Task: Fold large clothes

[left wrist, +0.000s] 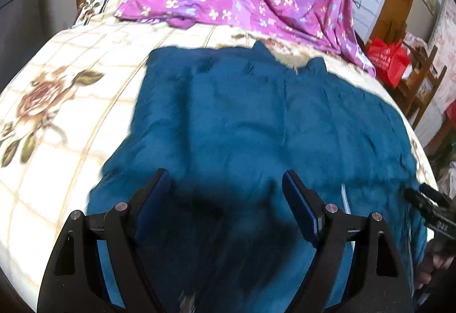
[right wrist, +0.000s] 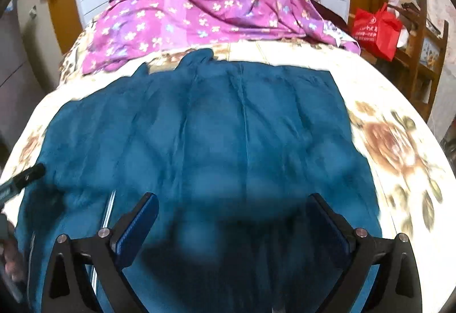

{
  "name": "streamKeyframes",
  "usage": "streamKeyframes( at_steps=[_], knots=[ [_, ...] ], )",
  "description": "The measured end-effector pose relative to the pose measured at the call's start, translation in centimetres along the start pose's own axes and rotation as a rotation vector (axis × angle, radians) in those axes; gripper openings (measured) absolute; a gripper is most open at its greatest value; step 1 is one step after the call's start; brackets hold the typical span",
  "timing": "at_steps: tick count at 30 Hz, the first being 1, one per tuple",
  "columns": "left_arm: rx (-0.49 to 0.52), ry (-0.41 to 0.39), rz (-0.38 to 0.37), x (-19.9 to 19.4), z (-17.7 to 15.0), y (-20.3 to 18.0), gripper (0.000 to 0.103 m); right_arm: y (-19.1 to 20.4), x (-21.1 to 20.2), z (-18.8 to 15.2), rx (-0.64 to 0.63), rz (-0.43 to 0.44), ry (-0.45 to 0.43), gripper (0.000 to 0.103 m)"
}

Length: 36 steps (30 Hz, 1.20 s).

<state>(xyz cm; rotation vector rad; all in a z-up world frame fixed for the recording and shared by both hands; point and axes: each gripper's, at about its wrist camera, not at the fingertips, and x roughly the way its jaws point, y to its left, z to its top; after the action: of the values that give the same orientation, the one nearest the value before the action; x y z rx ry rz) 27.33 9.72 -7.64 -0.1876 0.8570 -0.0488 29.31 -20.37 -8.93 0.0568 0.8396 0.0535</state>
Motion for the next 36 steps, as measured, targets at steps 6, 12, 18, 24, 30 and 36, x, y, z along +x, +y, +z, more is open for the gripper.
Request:
streamKeyframes(
  at_steps=[6, 12, 18, 24, 30, 36],
  knots=[
    [0.119, 0.052, 0.087, -3.1, -6.3, 0.9, 0.081, 0.4, -2.9, -9.1, -0.12, 0.008, 0.218, 0.103],
    [0.194, 0.076, 0.159, -4.8, -10.8, 2.2, 0.081, -2.4, -8.8, -14.1, -0.092, 0.042, 0.146, 0.102],
    [0.17, -0.026, 0.131, -10.6, -13.2, 4.1, 0.081, -7.7, -14.9, -18.6, -0.005, 0.011, -0.067, 0.102],
    [0.141, -0.023, 0.143, -14.1, -15.1, 7.5, 0.081, -12.7, -14.3, -21.7, 0.222, 0.165, -0.036, 0.102],
    [-0.016, 0.039, 0.127, -12.9, -16.0, 11.8, 0.081, -12.2, -13.2, -22.1, 0.24, 0.312, -0.002, 0.103],
    [-0.072, 0.12, 0.033, -11.7, -17.2, 12.7, 0.081, -10.4, -13.0, -22.7, 0.164, 0.408, 0.03, 0.103]
  ],
)
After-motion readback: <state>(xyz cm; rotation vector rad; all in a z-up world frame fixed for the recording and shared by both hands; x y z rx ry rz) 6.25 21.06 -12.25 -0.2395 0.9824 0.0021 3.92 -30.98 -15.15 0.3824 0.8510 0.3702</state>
